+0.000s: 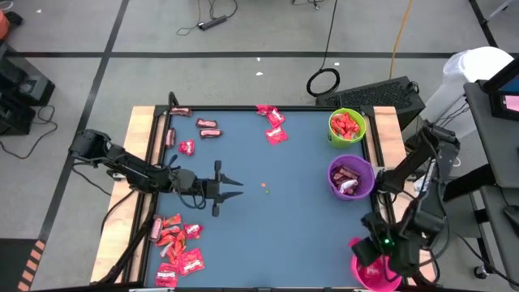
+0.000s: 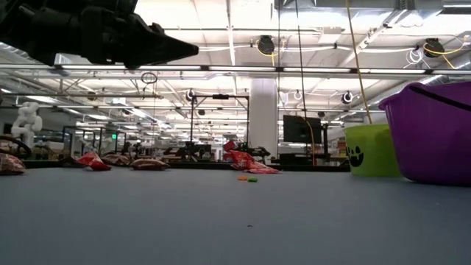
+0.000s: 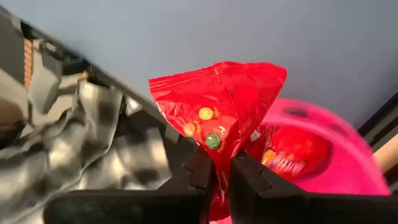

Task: Organize candy in baskets
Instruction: Put the red candy pack into the pink bucket

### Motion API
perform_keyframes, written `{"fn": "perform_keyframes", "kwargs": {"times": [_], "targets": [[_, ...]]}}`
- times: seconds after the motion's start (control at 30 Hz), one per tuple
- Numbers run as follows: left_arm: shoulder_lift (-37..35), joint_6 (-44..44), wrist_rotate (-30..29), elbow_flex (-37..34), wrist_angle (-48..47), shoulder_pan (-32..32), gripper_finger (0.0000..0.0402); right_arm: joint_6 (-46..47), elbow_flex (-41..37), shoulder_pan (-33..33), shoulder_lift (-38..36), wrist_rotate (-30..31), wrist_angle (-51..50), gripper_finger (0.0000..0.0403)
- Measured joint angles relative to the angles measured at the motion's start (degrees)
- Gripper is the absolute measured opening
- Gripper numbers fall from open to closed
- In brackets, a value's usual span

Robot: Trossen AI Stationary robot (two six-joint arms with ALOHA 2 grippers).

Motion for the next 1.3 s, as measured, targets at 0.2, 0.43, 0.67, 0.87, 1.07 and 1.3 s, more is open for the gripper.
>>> {"fn": "perform_keyframes", "kwargs": {"times": [0.2,0.43,0.67,0.87,1.07,1.3], "targets": [[0.0,0.0,0.0,0.1,-0.3,0.0,0.0128,0.4,2.1,0.3,0.1,0.6,0.4,0.0022],[0.0,-0.3,0.0,0.1,-0.8,0.0,0.0128,1.1,2.2,-0.3,2.4,-6.9,7.0,0.0022],[0.0,-0.3,0.0,0.1,-0.7,0.0,0.0128,1.1,2.2,-0.1,6.6,-18.9,3.1,0.0022],[0.0,0.0,0.0,0.1,-0.5,0.0,0.0128,-0.3,2.2,0.9,8.5,-21.4,1.7,0.0022],[0.0,0.0,0.0,0.1,-0.5,0.0,0.0128,4.0,2.2,0.7,8.4,-22.4,3.5,0.0054],[0.0,-0.1,0.0,0.1,-0.5,0.0,0.0128,3.0,2.2,-1.0,7.2,-24.8,3.4,0.013]]}}
